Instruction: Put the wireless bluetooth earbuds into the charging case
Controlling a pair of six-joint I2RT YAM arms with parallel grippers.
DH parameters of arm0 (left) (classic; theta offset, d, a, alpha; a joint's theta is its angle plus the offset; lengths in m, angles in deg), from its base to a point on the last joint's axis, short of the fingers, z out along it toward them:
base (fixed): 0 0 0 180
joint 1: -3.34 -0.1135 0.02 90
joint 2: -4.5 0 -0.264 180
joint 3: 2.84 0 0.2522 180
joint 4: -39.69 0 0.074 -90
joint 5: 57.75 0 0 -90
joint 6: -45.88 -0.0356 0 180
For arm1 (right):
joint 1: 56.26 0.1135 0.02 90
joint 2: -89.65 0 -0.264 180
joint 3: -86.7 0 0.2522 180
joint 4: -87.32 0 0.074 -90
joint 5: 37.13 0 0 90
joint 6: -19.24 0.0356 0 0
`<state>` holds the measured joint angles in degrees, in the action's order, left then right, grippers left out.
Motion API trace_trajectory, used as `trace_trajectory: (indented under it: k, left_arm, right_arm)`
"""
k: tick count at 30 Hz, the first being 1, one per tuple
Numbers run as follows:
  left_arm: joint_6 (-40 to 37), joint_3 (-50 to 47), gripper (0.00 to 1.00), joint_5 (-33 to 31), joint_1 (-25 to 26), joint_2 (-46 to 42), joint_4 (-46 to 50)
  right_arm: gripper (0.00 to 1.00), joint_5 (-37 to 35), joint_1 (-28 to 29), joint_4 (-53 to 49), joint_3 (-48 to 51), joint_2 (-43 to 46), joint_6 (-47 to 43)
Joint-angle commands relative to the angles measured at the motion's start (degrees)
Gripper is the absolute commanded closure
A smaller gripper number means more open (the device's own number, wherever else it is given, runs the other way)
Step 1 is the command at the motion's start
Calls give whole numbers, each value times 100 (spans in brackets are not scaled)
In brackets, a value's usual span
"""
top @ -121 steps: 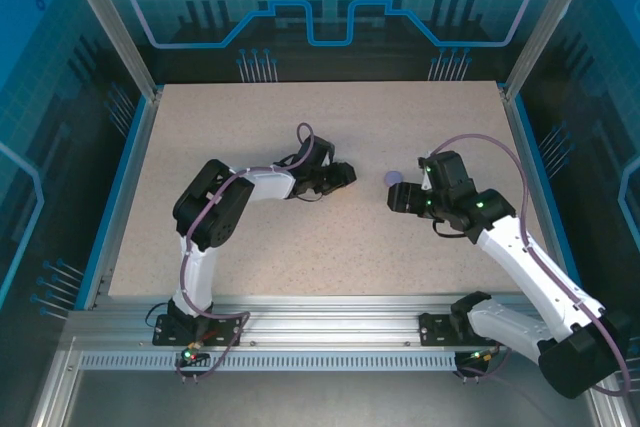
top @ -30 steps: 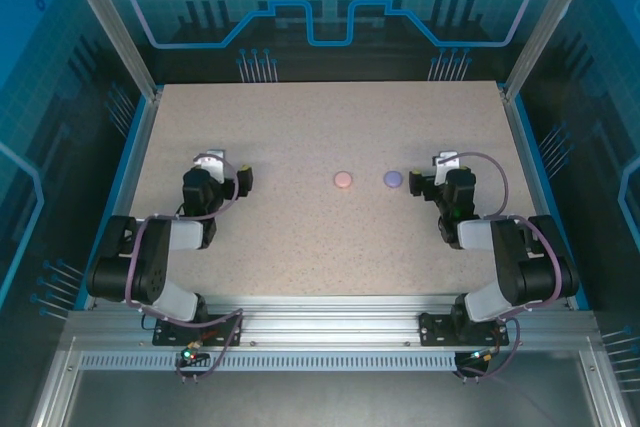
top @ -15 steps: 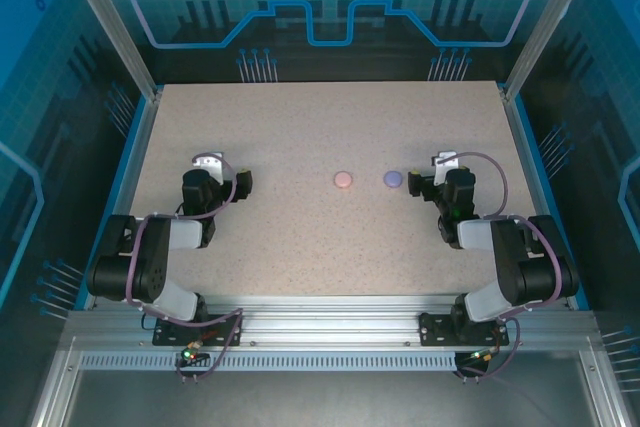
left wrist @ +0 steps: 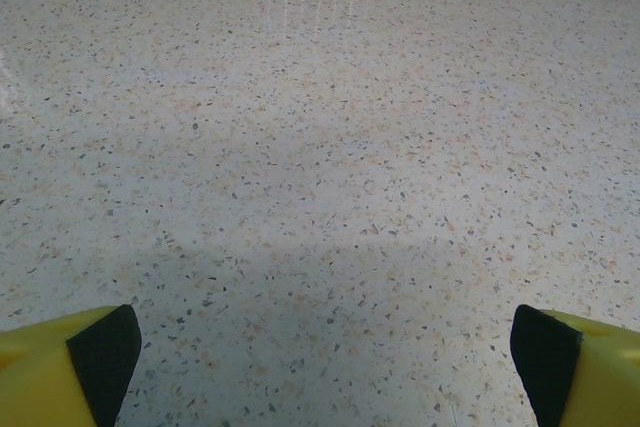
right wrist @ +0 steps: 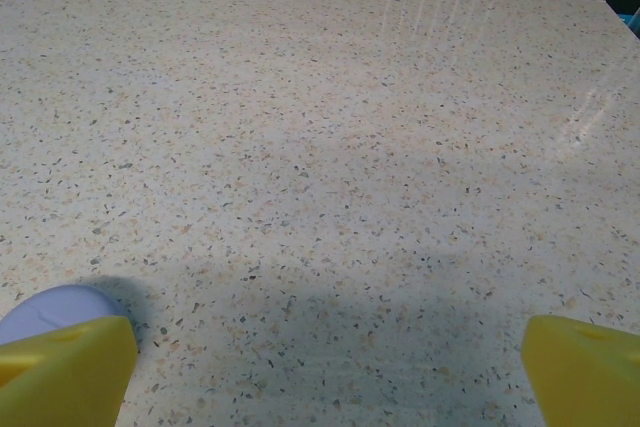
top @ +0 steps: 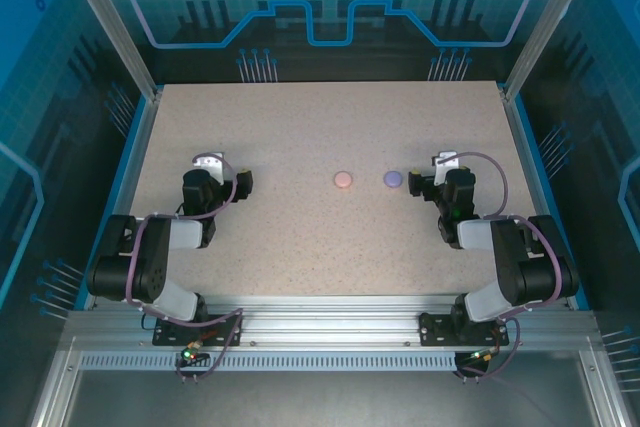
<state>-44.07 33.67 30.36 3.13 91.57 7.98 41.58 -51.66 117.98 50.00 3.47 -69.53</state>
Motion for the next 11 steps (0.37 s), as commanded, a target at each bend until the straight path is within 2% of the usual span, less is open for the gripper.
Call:
trace_trajectory:
  k: [1,11]
  left_arm:
    - [-5,65,1,-64,21,16,-84]
    - [-6,71,1,-50,21,12,-68]
  right_arm:
    - [0,-51,49,66,-79,-5,-11]
    - [0,378,-77,-20,-120,-5,-49]
